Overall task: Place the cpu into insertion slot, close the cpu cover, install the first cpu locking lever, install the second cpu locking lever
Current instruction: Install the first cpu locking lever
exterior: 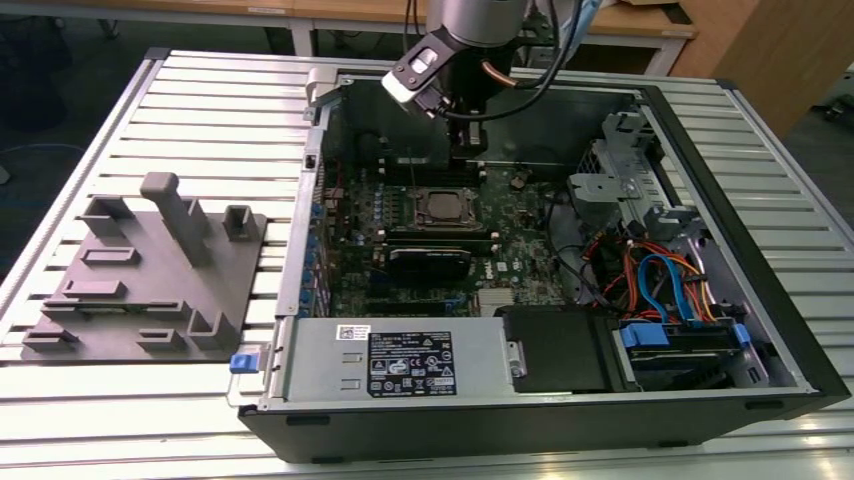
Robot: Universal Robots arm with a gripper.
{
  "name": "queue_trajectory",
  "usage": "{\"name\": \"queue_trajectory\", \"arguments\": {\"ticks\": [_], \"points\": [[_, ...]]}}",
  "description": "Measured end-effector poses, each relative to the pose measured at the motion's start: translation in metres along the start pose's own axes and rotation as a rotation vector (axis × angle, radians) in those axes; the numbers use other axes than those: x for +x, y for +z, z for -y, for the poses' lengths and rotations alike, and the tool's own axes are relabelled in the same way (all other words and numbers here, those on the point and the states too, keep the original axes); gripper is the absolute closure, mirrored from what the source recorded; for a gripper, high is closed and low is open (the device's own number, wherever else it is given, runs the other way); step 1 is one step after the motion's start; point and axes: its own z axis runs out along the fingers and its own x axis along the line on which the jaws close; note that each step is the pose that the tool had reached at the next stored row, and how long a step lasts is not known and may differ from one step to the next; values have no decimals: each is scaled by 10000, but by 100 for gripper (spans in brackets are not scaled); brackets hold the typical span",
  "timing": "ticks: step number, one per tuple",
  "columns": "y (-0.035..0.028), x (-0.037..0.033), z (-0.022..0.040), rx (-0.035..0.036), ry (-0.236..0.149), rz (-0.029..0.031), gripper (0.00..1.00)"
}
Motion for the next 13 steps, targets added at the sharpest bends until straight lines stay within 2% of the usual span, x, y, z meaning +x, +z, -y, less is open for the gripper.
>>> {"name": "queue_trajectory", "arguments": {"ticks": [13], "points": [[4, 0, 0, 52, -1955, -11, 90]]}}
